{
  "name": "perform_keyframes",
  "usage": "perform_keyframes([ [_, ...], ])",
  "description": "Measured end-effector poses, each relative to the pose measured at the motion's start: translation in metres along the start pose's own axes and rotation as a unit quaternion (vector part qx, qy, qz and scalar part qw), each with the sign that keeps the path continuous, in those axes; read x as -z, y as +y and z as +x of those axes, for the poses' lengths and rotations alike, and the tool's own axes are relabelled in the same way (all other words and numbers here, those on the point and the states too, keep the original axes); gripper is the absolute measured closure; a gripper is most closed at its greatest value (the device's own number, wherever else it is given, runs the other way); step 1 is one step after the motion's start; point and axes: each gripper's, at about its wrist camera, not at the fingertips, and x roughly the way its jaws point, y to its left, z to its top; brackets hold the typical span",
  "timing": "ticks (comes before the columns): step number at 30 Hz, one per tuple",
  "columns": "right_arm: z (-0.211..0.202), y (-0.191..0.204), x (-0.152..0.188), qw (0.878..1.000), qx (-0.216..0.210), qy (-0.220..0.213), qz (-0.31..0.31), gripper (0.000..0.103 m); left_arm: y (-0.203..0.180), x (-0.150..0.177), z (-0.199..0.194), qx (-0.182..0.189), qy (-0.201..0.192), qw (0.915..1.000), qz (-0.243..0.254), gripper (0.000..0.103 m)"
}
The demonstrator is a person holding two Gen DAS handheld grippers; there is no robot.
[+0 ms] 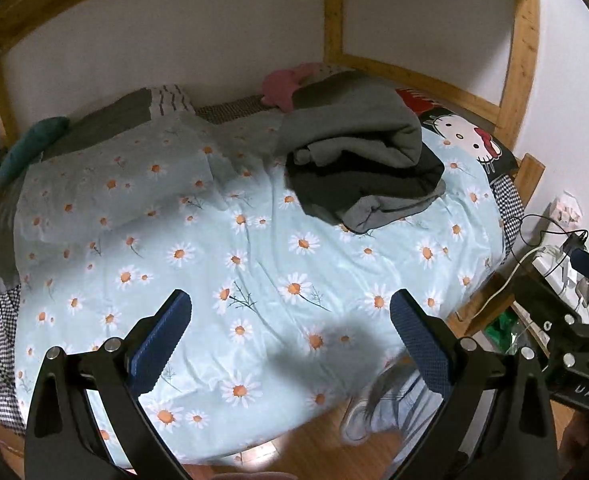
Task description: Fold large clothes
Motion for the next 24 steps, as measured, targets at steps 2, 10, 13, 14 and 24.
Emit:
perform_keyframes([
  [2, -0.002, 0.000, -0.001, 1.000, -0.001, -0.006, 0.001, 0.003, 0.000, 0.000, -0.001, 0.000, -0.001, 1.0000, 0.001, 0.005],
  [10, -0.013, 0.005, -0.005, 1.000, 0.001, -0.024, -0.007, 0.003, 0.000, 0.000, -0.003, -0.003, -0.013, 0.9999, 0.004, 0.005],
  [13, -0.016, 0.006, -0.005, 1.000, 0.001, -0.027, -0.009, 0.003, 0.000, 0.000, -0.007, 0.001, -0.015, 0.9999, 0.004, 0.005],
  [14, -0.017, 0.006, -0.005, 1.000, -0.002, -0.028, -0.008, 0.003, -0.001, 0.000, -0.007, 0.000, -0.016, 0.9999, 0.004, 0.005],
  [24, -0.023, 0.006, -0.004, 0.999, 0.001, -0.033, -0.008, 0.003, -0.001, 0.001, -0.009, 0.001, -0.015, 0.9999, 0.006, 0.005],
])
